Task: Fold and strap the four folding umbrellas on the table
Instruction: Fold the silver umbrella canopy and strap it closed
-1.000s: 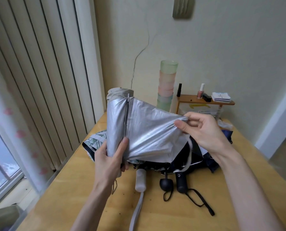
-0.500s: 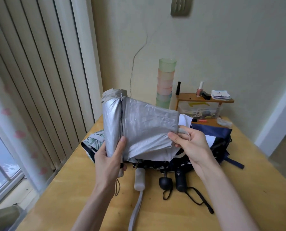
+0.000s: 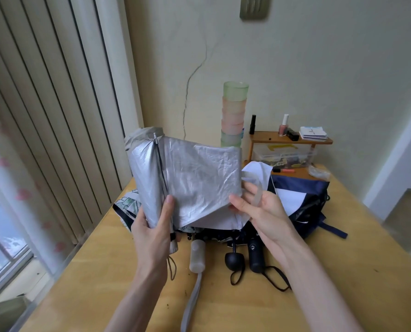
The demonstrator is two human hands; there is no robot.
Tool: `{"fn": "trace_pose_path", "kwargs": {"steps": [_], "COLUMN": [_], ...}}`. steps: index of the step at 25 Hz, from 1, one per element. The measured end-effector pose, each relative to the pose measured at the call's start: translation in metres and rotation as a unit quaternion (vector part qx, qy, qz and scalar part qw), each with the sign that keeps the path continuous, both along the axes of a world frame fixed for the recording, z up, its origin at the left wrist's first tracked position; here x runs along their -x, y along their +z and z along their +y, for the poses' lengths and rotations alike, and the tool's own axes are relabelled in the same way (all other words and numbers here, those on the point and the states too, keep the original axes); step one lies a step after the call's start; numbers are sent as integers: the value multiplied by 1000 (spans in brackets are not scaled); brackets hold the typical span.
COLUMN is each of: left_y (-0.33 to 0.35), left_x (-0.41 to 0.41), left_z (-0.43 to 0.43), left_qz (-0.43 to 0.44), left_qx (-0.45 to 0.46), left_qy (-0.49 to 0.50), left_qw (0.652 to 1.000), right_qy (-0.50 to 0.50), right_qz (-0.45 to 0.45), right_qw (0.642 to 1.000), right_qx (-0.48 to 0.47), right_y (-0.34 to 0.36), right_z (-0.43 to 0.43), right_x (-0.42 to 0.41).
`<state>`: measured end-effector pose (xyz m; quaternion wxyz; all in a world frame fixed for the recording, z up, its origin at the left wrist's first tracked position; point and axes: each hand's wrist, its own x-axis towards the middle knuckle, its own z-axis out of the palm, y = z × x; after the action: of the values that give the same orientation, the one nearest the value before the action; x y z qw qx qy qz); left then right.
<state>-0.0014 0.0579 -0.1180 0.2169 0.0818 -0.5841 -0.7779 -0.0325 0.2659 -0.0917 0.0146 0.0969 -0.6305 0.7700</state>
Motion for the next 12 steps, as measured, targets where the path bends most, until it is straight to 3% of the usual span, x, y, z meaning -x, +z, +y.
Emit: {"fn": "trace_pose_path", "kwargs": {"steps": [3, 6, 10, 12], "left_y": [1, 4, 18, 28], "left_x": [-2, 0, 13, 19], "left_z": [3, 7, 21, 30], "left_qz": [-3, -5, 2, 0], "left_qx": [-8, -20, -52, -64], "left_qy": [-16, -16, -7, 2], "left_qw": [1000, 1000, 999, 998], "right_qy": [68, 67, -120, -227], "right_qz": [-12, -19, -4, 45], "right_qw": [997, 997, 992, 963], "right_qx": [22, 27, -28, -138], "right_y": [6, 11, 10, 9], "right_z": [1, -4, -8, -8], "right_x": [-6, -10, -6, -5]}}
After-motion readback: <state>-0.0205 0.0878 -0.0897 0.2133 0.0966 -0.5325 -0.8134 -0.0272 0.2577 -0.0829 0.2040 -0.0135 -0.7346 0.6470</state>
